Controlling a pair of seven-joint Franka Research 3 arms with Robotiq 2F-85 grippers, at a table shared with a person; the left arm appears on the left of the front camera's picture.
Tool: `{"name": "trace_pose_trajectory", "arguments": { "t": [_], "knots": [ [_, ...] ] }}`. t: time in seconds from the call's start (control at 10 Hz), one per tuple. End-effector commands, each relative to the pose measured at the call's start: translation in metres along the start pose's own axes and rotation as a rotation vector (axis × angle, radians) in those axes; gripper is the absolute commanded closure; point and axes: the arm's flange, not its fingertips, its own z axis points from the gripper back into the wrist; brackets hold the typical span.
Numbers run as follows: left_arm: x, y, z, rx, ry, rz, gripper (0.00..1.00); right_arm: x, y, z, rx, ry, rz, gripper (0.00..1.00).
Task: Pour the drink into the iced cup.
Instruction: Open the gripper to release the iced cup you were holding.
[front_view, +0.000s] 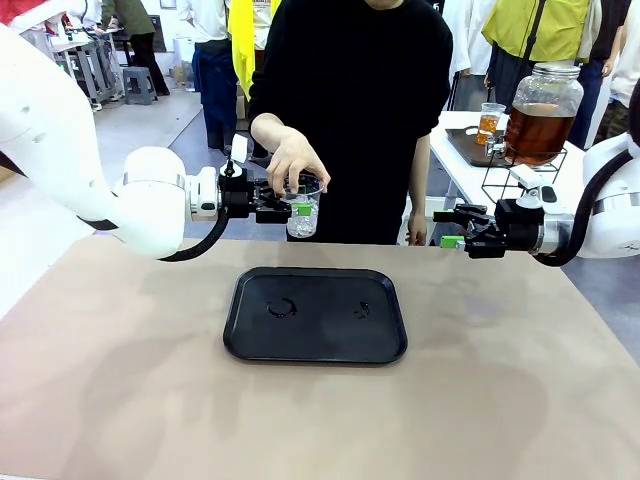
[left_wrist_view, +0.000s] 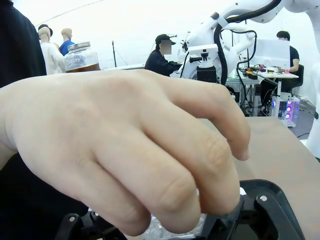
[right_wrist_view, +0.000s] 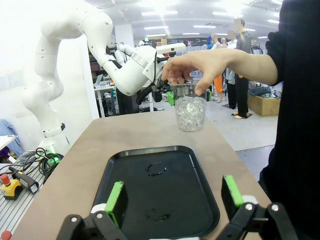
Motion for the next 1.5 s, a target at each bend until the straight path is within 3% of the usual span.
{"name": "trace_pose_trajectory", "arguments": {
  "t": [0.0,0.6,0.7,0.9,1.4],
  "knots": [
    [0.001,0.0,-0.001,0.0,-0.002,-0.008,0.13,0.003,-0.004,0.0,0.002,-0.001,0.003,0.0],
    [0.001,0.0,-0.001,0.0,-0.002,-0.008,0.13,0.003,-0.004,0.0,0.002,-0.001,0.003,0.0],
    [0.0,0.0,0.0,0.0,0.0,0.0,0.03,0.003,-0.004,0.0,0.002,-0.001,0.003,0.0],
    [-0.001,-0.001,0.005,-0.005,0.009,0.0,0.0,0.003,-0.004,0.0,0.002,-0.001,0.003,0.0],
    [-0.018,-0.021,0.064,0.01,0.004,0.05,0.0,0.003,-0.004,0.0,0.002,-0.001,0.003,0.0]
  ]
}}
